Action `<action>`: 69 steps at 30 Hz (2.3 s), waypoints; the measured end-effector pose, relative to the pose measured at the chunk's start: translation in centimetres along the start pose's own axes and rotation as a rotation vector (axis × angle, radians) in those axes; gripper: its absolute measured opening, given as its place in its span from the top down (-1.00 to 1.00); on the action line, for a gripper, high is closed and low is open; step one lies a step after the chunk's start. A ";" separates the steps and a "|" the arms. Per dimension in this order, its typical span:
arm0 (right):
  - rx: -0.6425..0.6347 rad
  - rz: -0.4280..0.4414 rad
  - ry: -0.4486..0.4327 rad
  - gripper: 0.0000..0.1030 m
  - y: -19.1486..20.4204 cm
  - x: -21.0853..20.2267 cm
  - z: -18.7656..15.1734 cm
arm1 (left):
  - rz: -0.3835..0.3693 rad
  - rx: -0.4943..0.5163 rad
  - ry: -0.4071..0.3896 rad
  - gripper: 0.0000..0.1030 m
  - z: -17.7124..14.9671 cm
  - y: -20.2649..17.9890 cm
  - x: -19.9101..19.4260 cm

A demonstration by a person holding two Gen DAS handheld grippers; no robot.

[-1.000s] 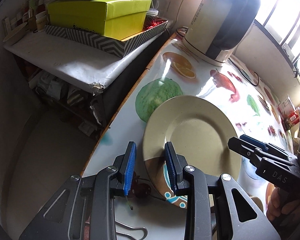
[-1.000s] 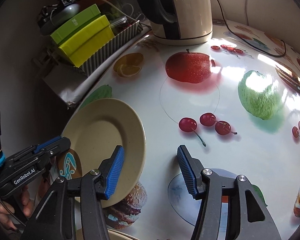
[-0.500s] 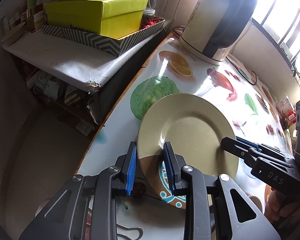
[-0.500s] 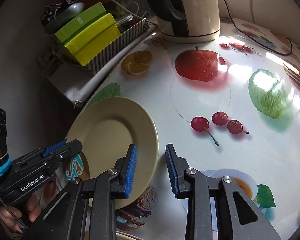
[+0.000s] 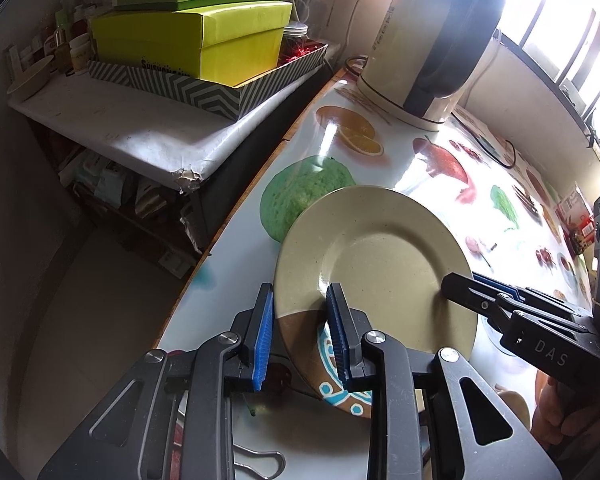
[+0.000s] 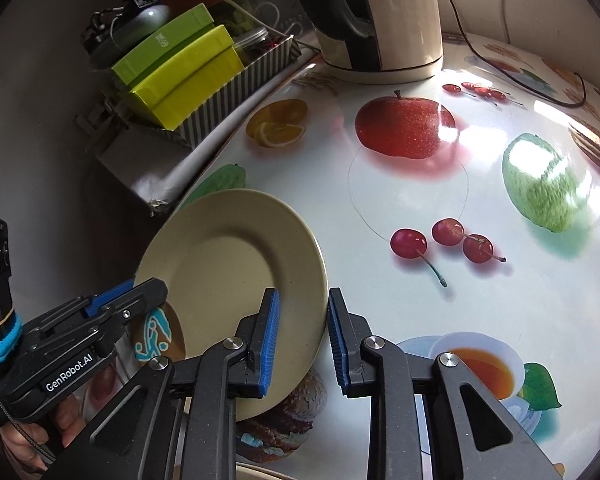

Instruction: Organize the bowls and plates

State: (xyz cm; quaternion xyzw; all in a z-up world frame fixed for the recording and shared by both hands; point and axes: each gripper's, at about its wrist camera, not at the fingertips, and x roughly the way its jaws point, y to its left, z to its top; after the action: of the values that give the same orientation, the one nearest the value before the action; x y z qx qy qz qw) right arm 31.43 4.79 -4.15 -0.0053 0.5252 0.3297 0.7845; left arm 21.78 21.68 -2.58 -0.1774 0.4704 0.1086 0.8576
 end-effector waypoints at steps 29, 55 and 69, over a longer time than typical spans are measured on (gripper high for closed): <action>0.032 0.005 -0.067 0.57 -0.1 -4.6 -0.7 | -0.016 0.042 -0.062 0.47 -0.3 -2.0 -3.7; 0.099 -0.017 -0.140 0.57 -1.0 -12.3 -7.5 | -0.078 0.119 -0.070 0.47 -5.3 -6.0 -8.1; 0.141 -0.032 -0.133 0.57 -1.8 -13.9 -11.6 | -0.102 0.139 -0.036 0.47 -8.4 -6.9 -8.6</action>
State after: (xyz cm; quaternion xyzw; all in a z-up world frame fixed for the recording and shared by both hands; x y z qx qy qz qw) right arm 19.70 -7.85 1.51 0.0633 0.4938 0.2789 0.8212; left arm 13.16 11.79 1.88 -0.1391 0.4516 0.0352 0.8806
